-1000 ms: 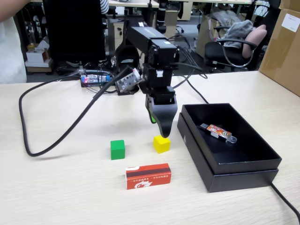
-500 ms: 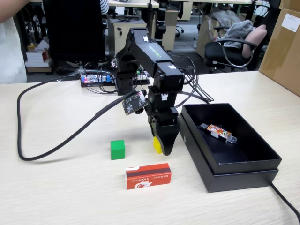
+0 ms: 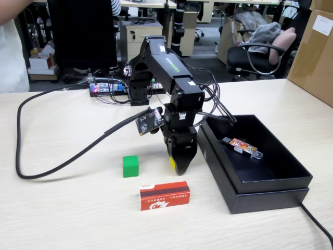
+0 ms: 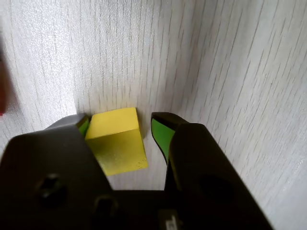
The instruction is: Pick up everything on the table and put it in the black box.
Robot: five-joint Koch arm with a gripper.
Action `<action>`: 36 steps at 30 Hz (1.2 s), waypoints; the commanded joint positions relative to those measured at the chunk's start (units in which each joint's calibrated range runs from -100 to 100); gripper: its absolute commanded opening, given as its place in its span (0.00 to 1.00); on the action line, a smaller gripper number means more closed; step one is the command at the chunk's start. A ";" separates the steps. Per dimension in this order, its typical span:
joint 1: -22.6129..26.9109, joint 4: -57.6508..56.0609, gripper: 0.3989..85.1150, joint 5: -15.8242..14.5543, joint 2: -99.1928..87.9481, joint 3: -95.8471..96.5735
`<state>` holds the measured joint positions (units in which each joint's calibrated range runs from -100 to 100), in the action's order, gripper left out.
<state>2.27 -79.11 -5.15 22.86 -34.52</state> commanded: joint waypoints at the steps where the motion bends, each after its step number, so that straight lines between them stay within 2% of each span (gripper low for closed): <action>1: 0.15 -0.15 0.30 0.15 -1.12 -3.56; 6: 0.73 -0.15 0.30 0.10 -0.43 -3.10; 7: 0.78 -0.15 0.27 0.10 -0.43 -3.01; 8: 0.83 -0.15 0.12 0.05 -0.43 -3.47; 10: 0.93 -0.15 0.06 0.05 -0.43 -3.74; 15: 0.83 -0.50 0.06 0.10 -2.72 -2.92; 20: 1.07 -2.23 0.06 0.49 -22.81 5.33; 27: 4.59 -2.75 0.06 0.54 -41.28 6.23; 36: 12.16 -2.75 0.06 -0.39 -38.53 -2.83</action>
<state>13.65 -81.00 -5.20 -14.50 -31.23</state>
